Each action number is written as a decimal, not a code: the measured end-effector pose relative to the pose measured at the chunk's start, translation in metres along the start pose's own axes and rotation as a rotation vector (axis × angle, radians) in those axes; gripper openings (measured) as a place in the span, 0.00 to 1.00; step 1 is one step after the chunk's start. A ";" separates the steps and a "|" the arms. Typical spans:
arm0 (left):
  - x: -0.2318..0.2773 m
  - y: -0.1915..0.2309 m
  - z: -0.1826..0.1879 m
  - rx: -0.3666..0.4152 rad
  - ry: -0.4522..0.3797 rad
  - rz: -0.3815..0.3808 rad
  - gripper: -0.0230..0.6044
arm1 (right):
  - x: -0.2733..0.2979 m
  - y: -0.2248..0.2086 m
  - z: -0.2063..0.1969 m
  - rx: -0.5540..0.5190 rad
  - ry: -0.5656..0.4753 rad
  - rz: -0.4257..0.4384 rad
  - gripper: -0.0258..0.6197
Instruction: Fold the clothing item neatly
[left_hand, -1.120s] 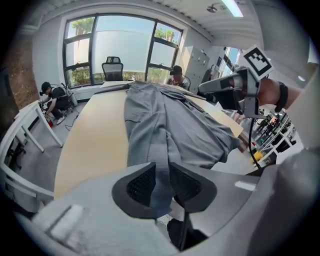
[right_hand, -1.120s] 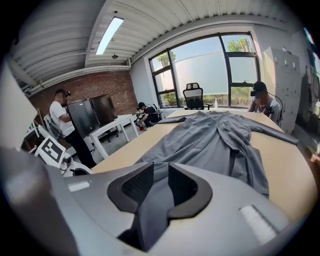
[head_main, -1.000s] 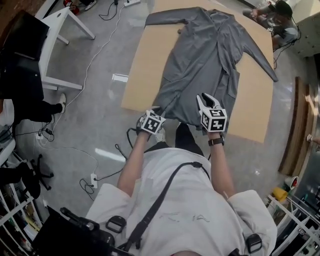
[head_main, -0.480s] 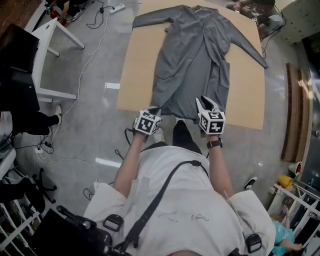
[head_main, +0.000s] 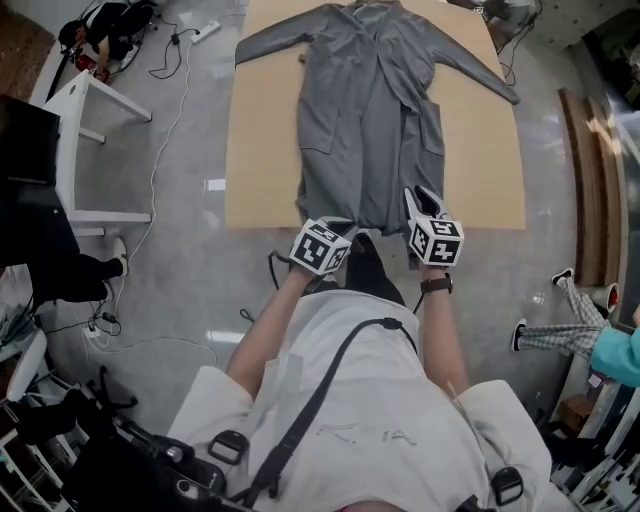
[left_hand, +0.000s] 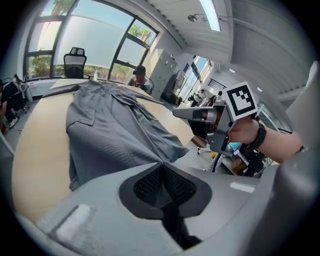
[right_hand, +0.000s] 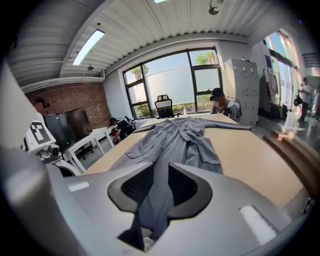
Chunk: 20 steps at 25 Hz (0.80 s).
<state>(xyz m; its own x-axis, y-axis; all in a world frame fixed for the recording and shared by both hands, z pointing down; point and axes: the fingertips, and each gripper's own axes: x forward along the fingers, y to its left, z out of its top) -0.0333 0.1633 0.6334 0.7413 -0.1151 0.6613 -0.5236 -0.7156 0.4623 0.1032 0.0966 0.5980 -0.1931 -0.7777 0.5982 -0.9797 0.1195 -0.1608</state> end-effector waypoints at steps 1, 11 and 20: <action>0.008 -0.007 -0.001 0.008 0.019 -0.016 0.05 | -0.005 -0.005 -0.002 0.011 -0.002 -0.014 0.19; 0.095 -0.012 -0.036 0.030 0.190 -0.030 0.05 | -0.032 -0.044 -0.029 0.091 0.008 -0.099 0.19; 0.081 -0.034 -0.016 0.030 0.141 -0.083 0.21 | -0.034 -0.046 -0.035 0.106 0.005 -0.102 0.19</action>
<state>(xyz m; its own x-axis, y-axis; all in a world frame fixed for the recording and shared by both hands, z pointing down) 0.0377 0.1888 0.6804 0.7144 0.0416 0.6985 -0.4482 -0.7394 0.5024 0.1526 0.1388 0.6124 -0.0933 -0.7796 0.6193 -0.9832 -0.0258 -0.1805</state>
